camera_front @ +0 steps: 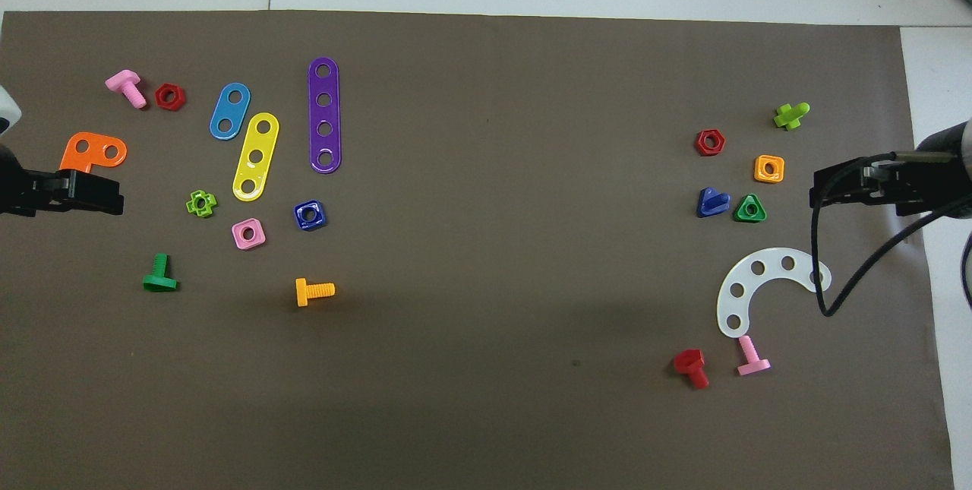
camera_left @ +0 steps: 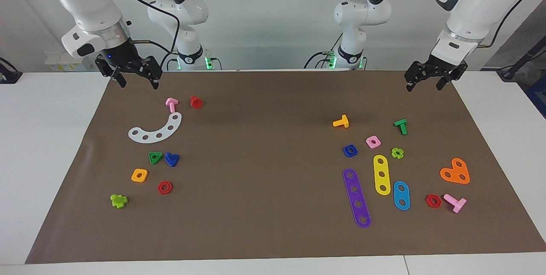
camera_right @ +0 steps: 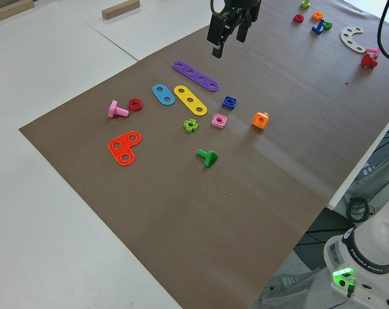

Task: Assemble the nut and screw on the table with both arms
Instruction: 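Move the right gripper toward the blue triangular piece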

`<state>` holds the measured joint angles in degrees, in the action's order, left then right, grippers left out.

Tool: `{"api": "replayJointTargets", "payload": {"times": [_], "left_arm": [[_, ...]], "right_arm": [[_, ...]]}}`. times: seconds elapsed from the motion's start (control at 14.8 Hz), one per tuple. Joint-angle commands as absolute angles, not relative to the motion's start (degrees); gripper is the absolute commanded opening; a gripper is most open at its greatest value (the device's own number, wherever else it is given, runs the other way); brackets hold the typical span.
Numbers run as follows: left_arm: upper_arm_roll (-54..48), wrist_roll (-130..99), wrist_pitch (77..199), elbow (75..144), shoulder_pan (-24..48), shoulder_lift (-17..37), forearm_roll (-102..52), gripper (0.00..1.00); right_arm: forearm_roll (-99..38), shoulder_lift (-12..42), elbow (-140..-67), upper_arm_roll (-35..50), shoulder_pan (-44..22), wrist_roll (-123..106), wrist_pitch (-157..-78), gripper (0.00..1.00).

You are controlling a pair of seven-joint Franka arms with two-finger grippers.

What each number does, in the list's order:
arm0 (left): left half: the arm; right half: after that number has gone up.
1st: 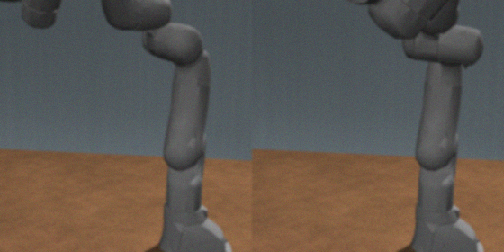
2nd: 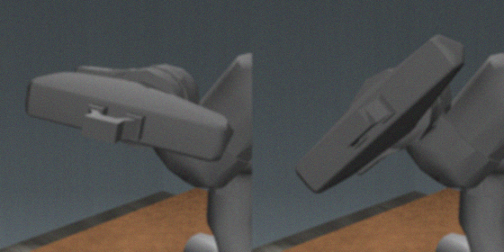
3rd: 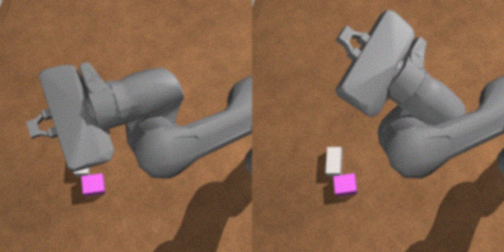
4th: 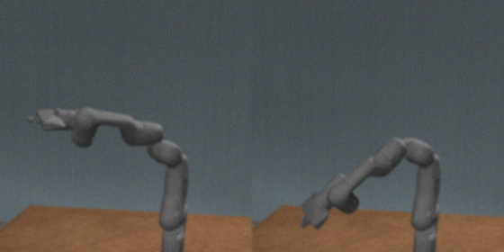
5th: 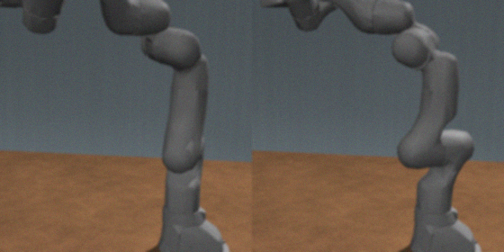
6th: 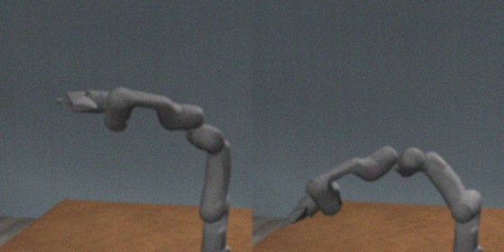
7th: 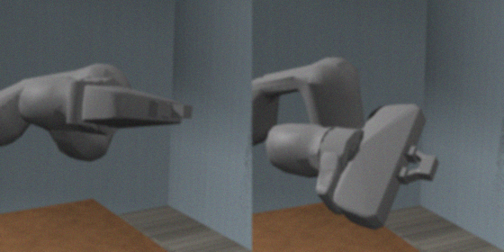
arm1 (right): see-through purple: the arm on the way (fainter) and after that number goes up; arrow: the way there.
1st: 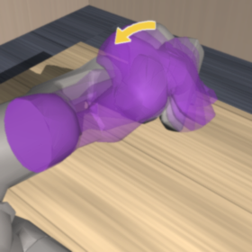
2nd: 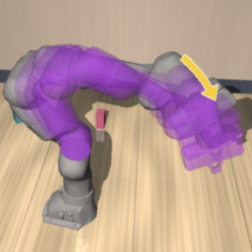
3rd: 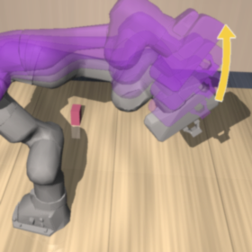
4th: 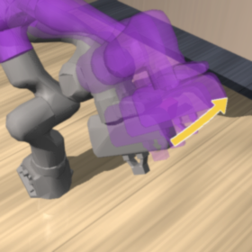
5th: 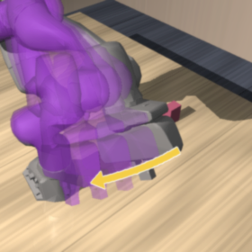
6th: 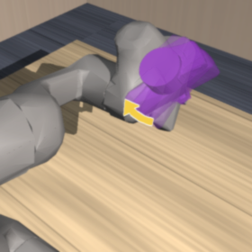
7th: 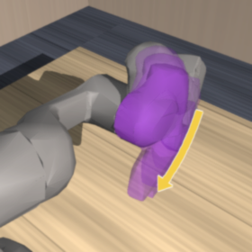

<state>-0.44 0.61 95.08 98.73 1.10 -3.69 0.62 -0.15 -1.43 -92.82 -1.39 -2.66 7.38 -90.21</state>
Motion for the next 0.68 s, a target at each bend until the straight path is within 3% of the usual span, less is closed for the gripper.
{"api": "replayJointTargets", "payload": {"times": [0.0, 0.34, 0.61], "left_arm": [[-0.4, 0.7, 95.8, 100.4, 1.1, -5.0, 1.7, 1.0], [-0.4, 0.7, 95.8, 100.4, 1.1, -5.0, 1.7, 1.0], [-0.4, 0.7, 95.8, 100.4, 1.1, -5.0, 1.7, 1.0]], "right_arm": [[-1.0, -3.1, -94.7, -0.9, -2.0, 8.0, -91.6, 1.0], [-1.1, -3.9, -96.7, -0.8, -2.0, 11.4, -92.7, 1.0], [-1.1, -4.3, -103.1, -0.8, -2.1, 7.7, -101.6, 1.0]]}}
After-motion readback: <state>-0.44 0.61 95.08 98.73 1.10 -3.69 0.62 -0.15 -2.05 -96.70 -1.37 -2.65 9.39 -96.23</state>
